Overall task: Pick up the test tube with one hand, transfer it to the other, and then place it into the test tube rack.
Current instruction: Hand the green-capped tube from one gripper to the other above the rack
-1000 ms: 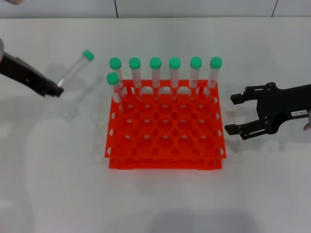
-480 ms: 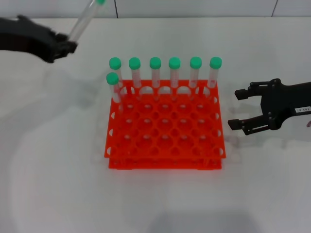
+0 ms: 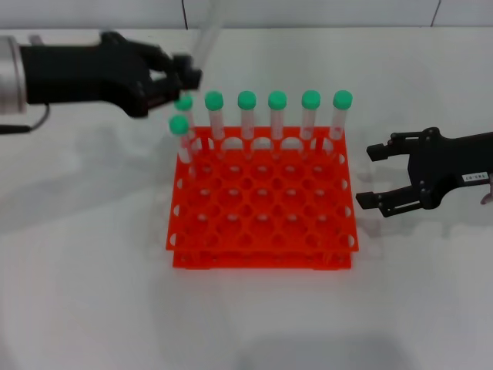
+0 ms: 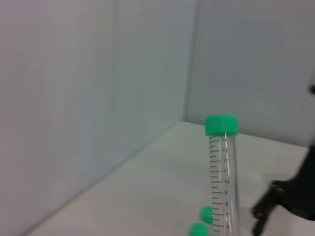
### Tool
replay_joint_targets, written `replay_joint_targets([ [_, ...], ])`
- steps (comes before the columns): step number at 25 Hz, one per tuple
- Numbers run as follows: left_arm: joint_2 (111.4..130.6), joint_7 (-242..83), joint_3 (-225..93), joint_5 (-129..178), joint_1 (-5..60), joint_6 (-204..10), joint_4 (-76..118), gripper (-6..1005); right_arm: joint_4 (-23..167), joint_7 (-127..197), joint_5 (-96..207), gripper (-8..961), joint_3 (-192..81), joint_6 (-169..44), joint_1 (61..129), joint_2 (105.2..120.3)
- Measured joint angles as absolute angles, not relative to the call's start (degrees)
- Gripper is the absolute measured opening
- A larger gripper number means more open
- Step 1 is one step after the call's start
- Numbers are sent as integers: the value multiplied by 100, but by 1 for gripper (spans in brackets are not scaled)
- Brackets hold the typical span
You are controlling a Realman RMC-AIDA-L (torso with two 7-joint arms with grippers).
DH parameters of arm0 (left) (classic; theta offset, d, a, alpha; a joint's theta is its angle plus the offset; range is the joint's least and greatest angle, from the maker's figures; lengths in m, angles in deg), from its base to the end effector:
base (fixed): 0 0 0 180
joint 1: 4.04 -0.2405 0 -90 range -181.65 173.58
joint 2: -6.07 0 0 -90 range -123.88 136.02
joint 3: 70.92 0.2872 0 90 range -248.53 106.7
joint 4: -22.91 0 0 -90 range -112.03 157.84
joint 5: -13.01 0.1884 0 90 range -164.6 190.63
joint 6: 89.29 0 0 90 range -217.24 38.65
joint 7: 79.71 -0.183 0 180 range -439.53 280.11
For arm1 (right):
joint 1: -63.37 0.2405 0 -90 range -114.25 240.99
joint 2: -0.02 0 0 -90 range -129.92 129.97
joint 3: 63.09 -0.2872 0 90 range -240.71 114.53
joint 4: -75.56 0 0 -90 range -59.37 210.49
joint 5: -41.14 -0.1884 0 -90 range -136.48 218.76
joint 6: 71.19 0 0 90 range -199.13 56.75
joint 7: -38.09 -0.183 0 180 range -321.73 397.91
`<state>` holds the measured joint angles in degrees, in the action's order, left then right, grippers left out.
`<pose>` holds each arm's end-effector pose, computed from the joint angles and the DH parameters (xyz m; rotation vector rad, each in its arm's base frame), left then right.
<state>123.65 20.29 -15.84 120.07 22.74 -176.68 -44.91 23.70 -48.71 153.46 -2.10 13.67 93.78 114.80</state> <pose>-0.1995 0.3615 0.0053 -2.7110 -0.4184 -0.5698 0.2402 0.3558 -0.0375 -2.8884 0.3224 0.3315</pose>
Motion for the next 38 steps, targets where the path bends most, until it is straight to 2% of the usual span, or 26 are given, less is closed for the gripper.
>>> replay_joint_targets([
  [8, 12071, 1167, -1607, 11994, 2945, -17853, -2468, 205, 2398, -4857, 15343, 857, -203, 1361, 9398, 11515],
  [38, 11917, 764, -1733, 12629, 3104, -18243, -2078, 213, 2449, -5024, 14808, 854, -425, 1441, 9344, 11503],
])
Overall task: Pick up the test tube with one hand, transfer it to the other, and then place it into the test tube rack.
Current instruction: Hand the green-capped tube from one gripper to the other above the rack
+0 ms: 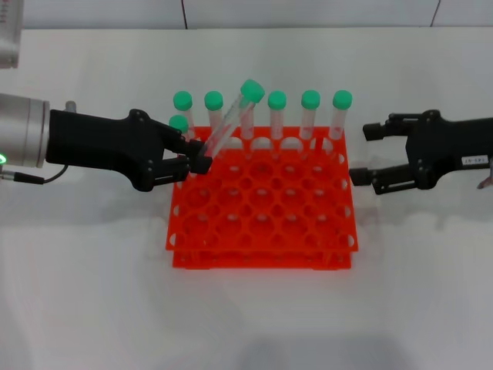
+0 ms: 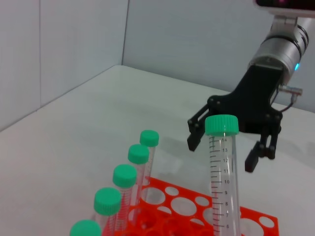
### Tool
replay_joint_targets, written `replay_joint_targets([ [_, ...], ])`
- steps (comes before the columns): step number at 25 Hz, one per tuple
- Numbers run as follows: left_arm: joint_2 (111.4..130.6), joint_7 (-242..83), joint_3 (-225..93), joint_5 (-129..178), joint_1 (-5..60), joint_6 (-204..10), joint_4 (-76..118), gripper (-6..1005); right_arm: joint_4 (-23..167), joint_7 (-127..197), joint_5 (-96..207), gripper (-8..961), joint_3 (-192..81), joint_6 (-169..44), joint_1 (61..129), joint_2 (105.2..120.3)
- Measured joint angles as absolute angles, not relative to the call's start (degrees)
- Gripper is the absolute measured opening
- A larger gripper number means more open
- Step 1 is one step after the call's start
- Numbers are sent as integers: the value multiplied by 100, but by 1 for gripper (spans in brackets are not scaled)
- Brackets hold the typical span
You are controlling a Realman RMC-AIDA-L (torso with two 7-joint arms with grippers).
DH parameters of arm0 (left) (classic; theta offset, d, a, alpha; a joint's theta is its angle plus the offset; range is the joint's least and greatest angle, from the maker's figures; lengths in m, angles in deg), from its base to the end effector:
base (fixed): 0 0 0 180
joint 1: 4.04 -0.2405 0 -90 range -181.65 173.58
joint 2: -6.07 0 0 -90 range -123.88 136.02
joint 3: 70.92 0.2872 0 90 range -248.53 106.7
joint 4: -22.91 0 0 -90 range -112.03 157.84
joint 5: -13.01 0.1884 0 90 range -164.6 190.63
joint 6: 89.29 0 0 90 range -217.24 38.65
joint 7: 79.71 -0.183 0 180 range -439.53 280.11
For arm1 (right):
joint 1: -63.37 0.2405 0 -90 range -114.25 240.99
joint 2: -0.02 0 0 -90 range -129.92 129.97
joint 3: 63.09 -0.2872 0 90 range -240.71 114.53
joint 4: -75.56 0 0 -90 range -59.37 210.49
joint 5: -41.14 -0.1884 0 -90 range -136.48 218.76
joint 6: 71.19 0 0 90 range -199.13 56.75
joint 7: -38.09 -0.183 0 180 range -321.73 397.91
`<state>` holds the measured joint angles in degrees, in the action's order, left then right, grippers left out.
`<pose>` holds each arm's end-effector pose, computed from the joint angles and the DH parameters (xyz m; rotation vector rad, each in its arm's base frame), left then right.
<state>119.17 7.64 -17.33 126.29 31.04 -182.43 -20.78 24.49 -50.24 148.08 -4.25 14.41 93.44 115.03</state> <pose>-0.2309 0.3537 -0.0278 -2.9685 -0.4418 -0.4702 0.2278 0.3590 -0.0294 -2.8344 0.3989 0.5038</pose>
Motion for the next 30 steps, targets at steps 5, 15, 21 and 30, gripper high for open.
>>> replay_joint_targets([
  [5, 11917, 763, -1720, 12631, 3143, -18238, -2077, 215, 2430, -5454, 14677, 851, -616, 1715, 9472, 11493],
  [15, 11972, 724, -1734, 12631, 3180, -18196, -2077, 217, 2954, -5688, 13563, 846, -625, 1855, 9596, 11524],
  [21, 12032, 710, -1742, 12623, 3228, -18158, -2077, 219, 3794, -5037, 12790, 842, -570, 1816, 9681, 11575],
  [30, 12089, 705, -1739, 12623, 3270, -18055, -2069, 221, 4632, -4057, 11444, 837, 205, 1615, 9692, 11623],
])
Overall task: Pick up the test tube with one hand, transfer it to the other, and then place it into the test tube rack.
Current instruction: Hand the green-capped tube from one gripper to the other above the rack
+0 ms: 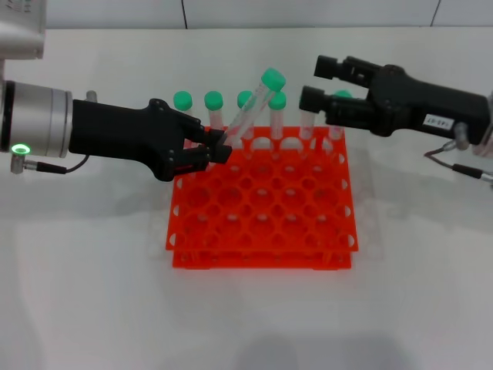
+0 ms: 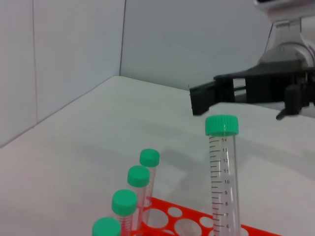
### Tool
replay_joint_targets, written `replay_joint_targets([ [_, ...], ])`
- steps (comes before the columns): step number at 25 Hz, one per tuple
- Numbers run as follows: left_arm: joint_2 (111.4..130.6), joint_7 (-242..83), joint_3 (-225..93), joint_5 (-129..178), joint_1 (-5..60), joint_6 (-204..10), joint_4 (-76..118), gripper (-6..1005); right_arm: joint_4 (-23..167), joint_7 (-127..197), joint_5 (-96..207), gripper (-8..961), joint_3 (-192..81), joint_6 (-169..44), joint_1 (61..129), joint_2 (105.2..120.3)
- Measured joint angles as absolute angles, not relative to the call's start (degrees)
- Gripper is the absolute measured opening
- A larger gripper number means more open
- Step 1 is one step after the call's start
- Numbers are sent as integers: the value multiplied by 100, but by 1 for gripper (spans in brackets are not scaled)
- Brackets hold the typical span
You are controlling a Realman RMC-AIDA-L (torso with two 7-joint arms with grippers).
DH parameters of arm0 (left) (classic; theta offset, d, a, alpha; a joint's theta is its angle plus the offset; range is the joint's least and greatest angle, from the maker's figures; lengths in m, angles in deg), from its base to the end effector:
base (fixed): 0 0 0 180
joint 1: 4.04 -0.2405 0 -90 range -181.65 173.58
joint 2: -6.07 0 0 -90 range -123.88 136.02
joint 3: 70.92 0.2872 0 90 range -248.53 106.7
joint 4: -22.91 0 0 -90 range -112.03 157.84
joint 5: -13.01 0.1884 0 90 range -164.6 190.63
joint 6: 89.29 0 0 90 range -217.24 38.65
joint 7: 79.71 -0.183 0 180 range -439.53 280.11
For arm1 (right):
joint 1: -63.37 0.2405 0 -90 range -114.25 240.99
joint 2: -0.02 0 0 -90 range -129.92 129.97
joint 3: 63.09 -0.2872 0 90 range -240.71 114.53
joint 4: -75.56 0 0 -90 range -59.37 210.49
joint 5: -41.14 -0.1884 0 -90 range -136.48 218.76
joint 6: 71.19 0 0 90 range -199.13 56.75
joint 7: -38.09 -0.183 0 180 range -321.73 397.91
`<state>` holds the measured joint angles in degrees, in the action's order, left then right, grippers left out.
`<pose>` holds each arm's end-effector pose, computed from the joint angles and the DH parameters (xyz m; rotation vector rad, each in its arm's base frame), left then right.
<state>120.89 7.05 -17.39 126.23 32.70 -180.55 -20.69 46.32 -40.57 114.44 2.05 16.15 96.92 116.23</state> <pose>-0.2159 0.3610 -0.0393 -2.9617 -0.3991 -0.4963 0.1756 0.3594 -0.0399 -2.6353 0.5826 1.2585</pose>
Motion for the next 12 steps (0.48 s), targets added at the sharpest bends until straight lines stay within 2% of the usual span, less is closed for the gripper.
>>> replay_joint_targets([
  [12, 12134, 640, -1704, 12626, 3279, -18030, -2068, 225, 4767, -3182, 9341, 830, 2348, 668, 9662, 11621],
])
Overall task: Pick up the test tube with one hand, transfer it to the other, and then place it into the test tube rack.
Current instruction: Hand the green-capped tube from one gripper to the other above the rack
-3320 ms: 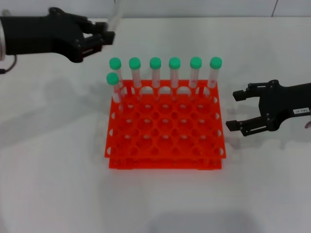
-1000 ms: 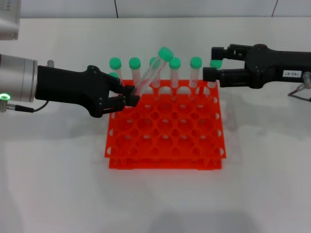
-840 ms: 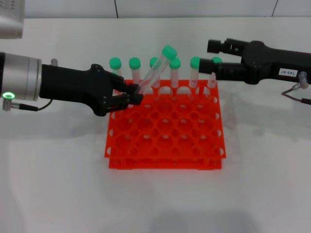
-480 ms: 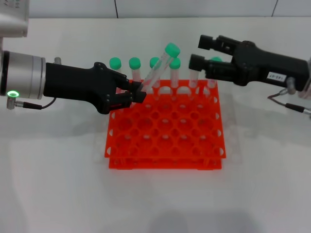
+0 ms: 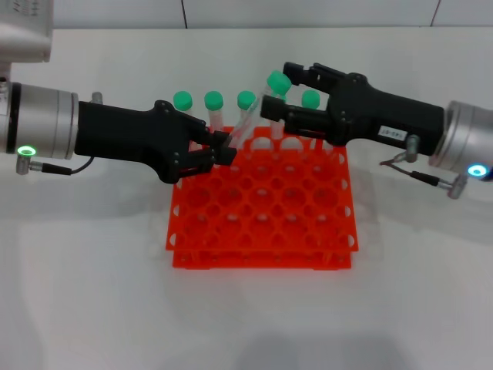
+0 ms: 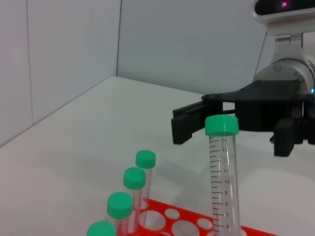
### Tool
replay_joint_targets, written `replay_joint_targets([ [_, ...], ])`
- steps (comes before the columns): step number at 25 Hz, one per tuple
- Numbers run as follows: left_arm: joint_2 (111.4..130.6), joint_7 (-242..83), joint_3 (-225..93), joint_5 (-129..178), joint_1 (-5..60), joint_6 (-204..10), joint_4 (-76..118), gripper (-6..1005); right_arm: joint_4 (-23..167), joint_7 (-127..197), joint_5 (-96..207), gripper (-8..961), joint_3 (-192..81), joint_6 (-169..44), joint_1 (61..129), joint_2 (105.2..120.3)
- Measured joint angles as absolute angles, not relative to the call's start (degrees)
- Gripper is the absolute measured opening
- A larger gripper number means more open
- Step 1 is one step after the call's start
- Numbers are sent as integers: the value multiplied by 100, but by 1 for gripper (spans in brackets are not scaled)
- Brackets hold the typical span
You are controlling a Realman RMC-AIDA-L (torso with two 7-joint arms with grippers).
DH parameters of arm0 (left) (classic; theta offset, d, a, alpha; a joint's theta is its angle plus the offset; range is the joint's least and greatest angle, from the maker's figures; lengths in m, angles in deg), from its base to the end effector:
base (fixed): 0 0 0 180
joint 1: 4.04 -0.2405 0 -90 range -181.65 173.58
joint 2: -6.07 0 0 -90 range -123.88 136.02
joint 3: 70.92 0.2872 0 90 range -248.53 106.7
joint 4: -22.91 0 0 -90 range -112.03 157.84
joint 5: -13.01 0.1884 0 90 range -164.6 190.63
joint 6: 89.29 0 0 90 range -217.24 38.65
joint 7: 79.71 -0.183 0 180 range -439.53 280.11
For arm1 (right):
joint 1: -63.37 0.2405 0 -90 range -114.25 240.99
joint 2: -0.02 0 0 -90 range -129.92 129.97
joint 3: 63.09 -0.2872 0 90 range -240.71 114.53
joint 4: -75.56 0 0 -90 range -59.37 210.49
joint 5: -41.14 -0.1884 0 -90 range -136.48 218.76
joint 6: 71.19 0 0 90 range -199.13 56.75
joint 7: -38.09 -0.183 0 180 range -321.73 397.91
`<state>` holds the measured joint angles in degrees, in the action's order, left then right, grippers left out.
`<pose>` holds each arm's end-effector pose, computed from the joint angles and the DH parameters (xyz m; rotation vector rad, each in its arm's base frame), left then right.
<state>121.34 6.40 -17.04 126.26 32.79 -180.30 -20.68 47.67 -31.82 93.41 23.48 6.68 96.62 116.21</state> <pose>-0.2139 0.3601 -0.0432 -2.9683 -0.3805 -0.4970 0.1642 0.3600 -0.0680 -2.5968 0.5326 1.2517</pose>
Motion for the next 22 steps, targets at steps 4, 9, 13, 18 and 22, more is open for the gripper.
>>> replay_joint_targets([
  [4, 12133, 621, -1704, 12629, 3279, -18030, -2068, 226, 4770, -2950, 8758, 828, 2862, 470, 9658, 11621],
  [9, 12130, 610, -1704, 12631, 3308, -18031, -2068, 227, 4761, -2915, 8634, 825, 2931, 423, 9639, 11621],
  [13, 12129, 567, -1710, 12631, 3304, -18034, -2068, 228, 4778, -2902, 8545, 823, 2932, 466, 9626, 11621],
  [18, 12129, 541, -1723, 12631, 3281, -18035, -2068, 230, 4798, -2890, 8536, 820, 2914, 506, 9616, 11621],
  [22, 12129, 527, -1737, 12627, 3270, -18035, -2069, 231, 4806, -2911, 8502, 750, 2901, 499, 9612, 11621],
])
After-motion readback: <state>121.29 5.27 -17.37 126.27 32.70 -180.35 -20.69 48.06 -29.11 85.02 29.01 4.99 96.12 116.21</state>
